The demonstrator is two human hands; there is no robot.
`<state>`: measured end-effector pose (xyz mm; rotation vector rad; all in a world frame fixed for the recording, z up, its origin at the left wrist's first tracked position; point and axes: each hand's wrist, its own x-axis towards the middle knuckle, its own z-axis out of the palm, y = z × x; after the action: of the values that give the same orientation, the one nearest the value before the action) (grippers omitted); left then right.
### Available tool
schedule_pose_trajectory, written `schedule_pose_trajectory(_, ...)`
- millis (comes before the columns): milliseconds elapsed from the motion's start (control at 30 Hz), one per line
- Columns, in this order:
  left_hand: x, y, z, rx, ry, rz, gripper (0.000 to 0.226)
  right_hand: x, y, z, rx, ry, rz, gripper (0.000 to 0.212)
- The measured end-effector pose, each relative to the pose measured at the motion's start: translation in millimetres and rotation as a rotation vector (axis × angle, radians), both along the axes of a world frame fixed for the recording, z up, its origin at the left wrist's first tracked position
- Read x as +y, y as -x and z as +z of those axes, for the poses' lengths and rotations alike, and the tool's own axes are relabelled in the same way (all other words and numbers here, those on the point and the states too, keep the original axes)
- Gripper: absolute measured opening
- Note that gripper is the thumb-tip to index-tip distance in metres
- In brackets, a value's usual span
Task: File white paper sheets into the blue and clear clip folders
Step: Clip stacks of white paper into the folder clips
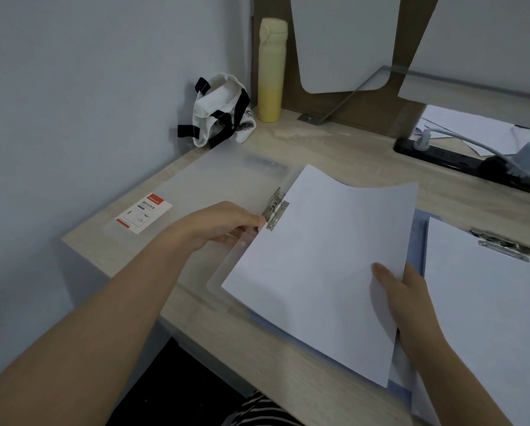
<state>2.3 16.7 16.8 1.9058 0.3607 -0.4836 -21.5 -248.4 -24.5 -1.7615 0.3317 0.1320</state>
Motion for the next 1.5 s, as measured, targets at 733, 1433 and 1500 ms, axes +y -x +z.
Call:
schedule_pose_trajectory(733,-33.3,30.0,32.1,-0.368,0.208,0.19,0.019,-7.0,2.9,8.1,-0.256,0.872,0.358,0.023)
schedule_pose_trajectory(1433,-244.1,45.6,-16.9,-0.178,0.147,-0.204,0.051,-218.0,58.4,101.5,-0.059,-0.064,-0.063,0.028)
schedule_pose_trajectory(1500,-243.6,42.8,-23.1,-0.118,0.224,-0.102,0.031,-226.7,65.0,80.5,0.032,0.052,-0.092,0.034)
